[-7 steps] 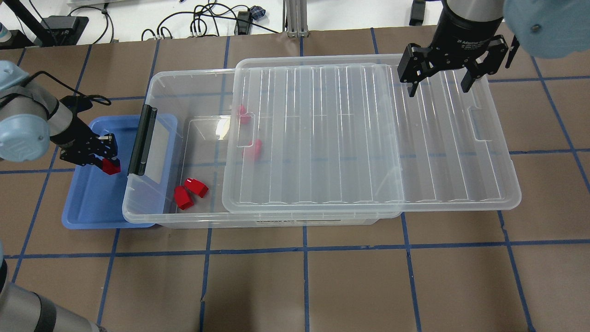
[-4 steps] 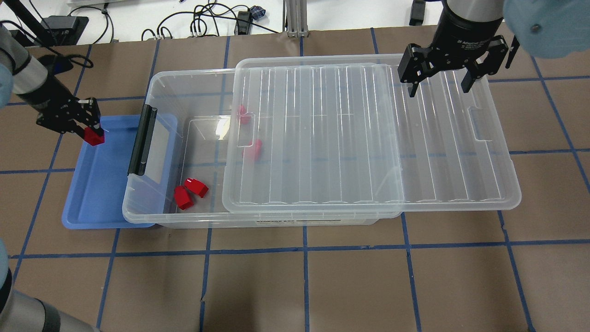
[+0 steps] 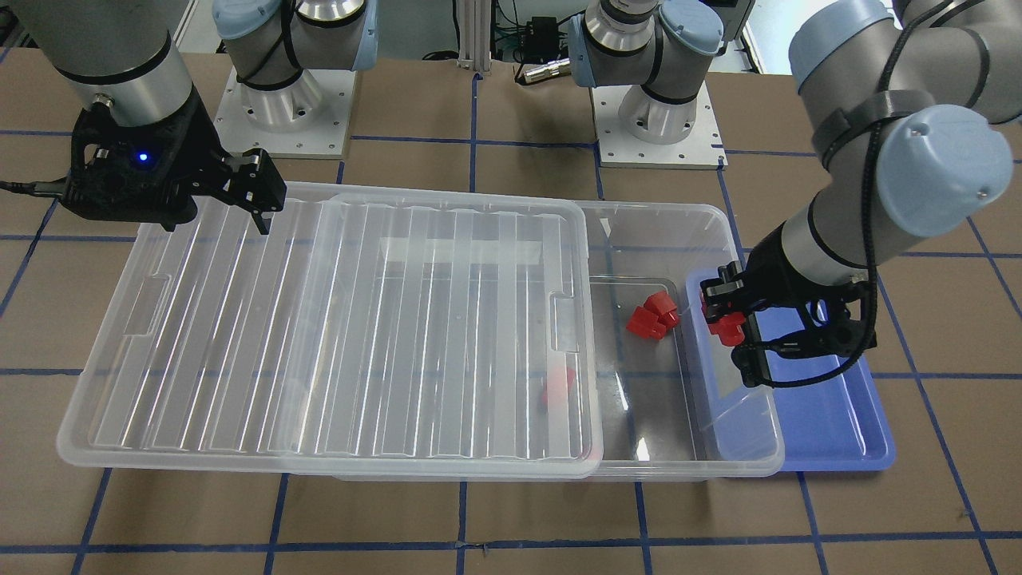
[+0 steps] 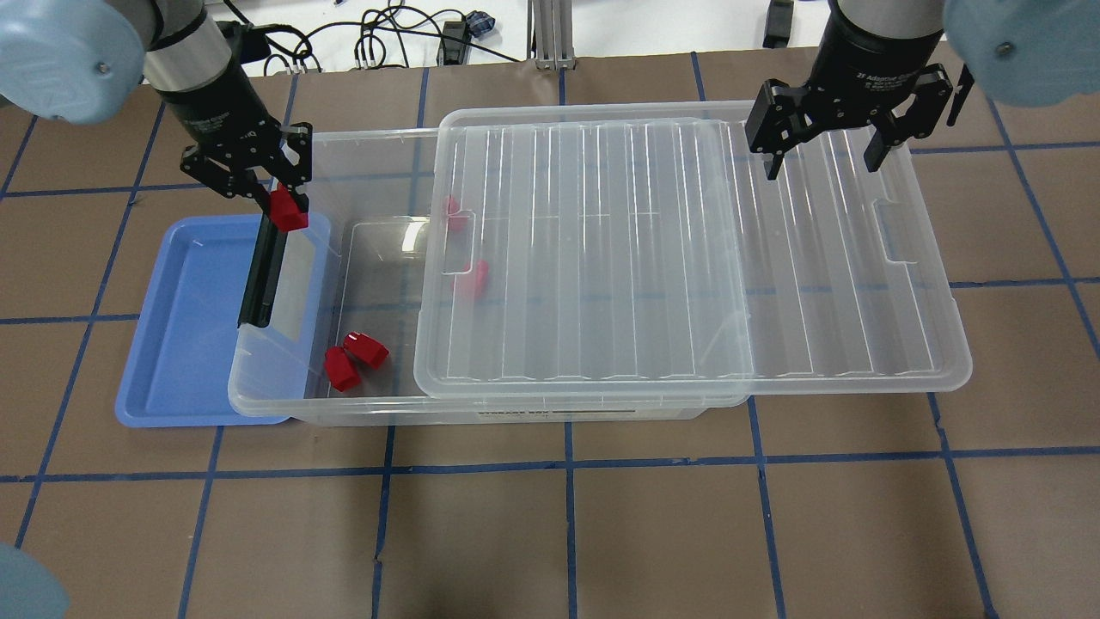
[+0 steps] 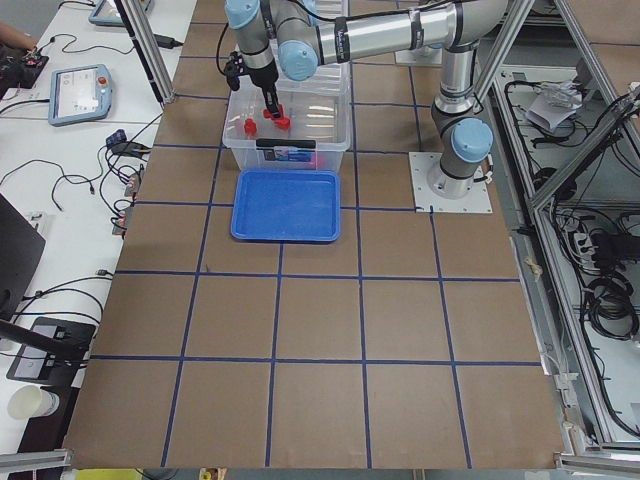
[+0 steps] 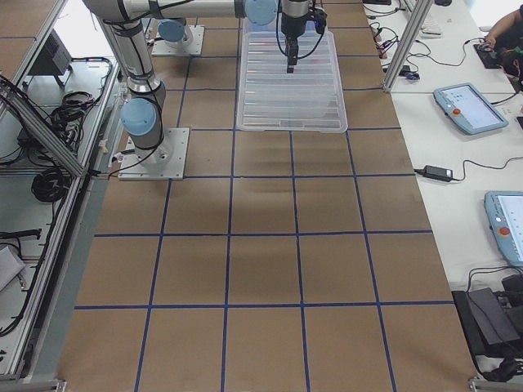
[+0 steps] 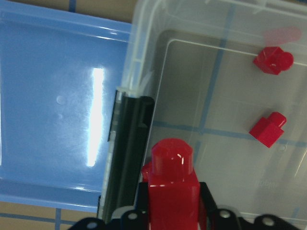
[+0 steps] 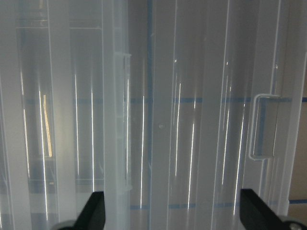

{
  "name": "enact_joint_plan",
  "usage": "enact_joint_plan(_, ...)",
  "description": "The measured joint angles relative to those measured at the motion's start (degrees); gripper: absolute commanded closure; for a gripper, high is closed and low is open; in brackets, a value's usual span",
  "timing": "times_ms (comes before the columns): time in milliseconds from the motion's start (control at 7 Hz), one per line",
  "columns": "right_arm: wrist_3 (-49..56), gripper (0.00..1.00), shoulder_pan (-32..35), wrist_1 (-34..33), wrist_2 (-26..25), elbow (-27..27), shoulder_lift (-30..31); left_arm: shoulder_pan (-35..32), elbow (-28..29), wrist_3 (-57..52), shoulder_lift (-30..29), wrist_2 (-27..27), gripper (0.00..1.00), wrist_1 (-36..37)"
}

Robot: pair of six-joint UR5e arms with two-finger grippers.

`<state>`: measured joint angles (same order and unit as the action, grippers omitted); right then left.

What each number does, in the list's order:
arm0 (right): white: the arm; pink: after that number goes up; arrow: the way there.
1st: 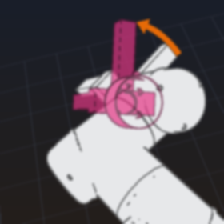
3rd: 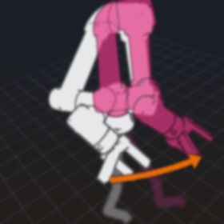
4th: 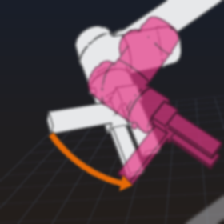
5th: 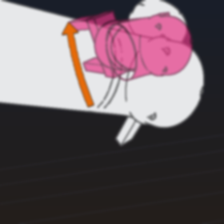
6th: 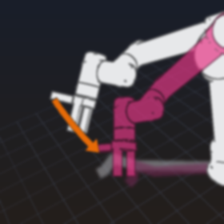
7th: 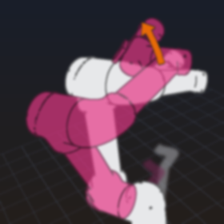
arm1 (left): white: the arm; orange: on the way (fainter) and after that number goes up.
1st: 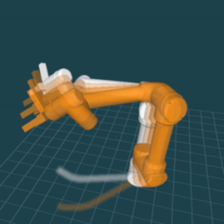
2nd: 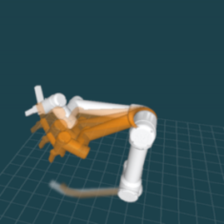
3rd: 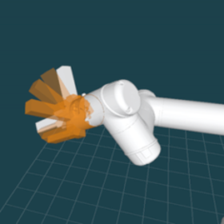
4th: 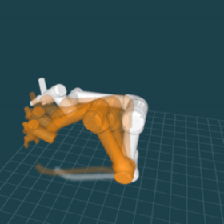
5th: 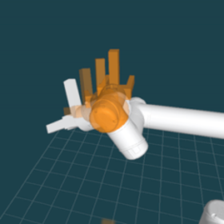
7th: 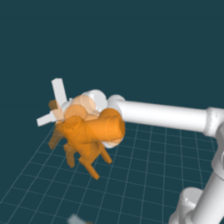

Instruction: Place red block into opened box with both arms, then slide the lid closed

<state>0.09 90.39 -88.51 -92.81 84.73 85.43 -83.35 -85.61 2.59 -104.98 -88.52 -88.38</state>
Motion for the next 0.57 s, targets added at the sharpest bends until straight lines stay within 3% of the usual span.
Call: enact_joint_plan(571,0.03,0.0,-0.04,0.01,-0.16,0.07,0.0,-4.14,-12.55,-0.6,-0.62,-1.82,0.9,20.72)
